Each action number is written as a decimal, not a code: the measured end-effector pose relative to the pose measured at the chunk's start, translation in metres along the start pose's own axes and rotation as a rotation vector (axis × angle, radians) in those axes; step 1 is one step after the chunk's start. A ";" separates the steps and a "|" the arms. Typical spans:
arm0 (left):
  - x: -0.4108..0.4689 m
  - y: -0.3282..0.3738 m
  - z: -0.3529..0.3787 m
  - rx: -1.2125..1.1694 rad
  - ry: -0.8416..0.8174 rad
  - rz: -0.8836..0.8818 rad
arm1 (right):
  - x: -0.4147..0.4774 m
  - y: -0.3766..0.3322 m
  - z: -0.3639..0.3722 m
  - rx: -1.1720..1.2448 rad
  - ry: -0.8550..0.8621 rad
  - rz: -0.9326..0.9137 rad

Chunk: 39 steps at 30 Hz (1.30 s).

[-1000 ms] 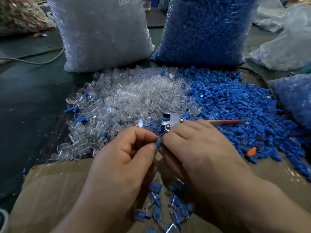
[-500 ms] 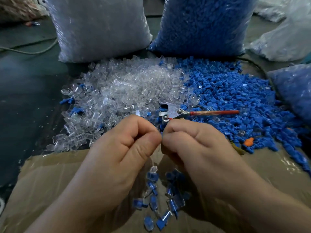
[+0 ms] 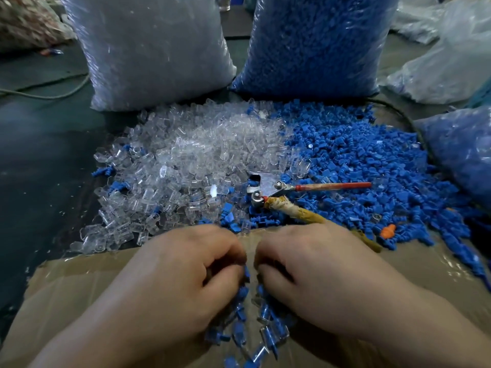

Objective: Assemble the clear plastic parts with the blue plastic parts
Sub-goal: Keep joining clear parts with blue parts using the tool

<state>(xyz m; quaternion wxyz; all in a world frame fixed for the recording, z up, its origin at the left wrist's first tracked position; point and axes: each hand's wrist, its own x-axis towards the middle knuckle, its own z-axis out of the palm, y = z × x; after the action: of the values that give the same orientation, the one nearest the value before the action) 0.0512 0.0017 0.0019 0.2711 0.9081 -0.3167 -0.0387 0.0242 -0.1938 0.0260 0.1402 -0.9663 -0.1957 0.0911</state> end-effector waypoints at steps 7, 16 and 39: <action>0.000 0.003 0.002 0.027 0.104 -0.090 | 0.004 0.005 0.003 0.020 0.024 0.042; 0.010 -0.002 0.008 0.383 0.121 -0.269 | 0.029 0.002 0.021 -0.249 0.209 0.073; 0.016 -0.002 0.021 0.187 0.260 -0.201 | 0.026 0.005 0.022 0.054 0.296 0.114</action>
<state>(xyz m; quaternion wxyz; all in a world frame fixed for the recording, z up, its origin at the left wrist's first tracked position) 0.0600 -0.0157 -0.0154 0.2188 0.9538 -0.1890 0.0816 0.0446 -0.1824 0.0008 0.1882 -0.9746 -0.1153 -0.0392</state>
